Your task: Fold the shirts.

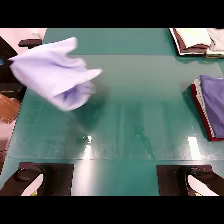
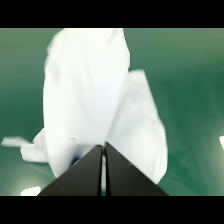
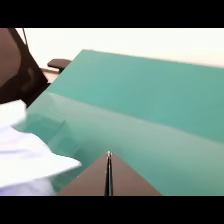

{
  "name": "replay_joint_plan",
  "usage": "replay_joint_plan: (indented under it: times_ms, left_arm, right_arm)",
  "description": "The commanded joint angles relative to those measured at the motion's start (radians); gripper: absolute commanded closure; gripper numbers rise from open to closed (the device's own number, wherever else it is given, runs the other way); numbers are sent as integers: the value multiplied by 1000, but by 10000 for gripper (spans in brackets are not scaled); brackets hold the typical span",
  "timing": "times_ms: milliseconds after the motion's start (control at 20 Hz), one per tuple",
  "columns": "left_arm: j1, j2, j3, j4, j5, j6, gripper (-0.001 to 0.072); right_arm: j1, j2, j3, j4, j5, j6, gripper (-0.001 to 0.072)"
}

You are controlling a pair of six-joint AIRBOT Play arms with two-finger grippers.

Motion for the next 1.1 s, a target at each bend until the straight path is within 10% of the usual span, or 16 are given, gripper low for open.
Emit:
replay_joint_plan:
  times_ms: [0,450,500,600,1050]
  left_arm:
    - [-214,-132,68,-43,37,2,691]
    - [-673,-628,165,-48,259,141,685]
    - [-663,-656,205,-42,259,142,681]
    - [-615,-666,257,-16,255,163,156]
    - [-101,-602,79,-66,-150,132,165]
  right_arm:
    - [0,-47,134,-36,68,1,694]
    - [0,-79,228,-60,152,2,693]
    - [0,-79,228,-60,169,2,694]
    - [0,-80,228,-60,193,2,694]
    - [0,-80,227,-60,229,2,694]
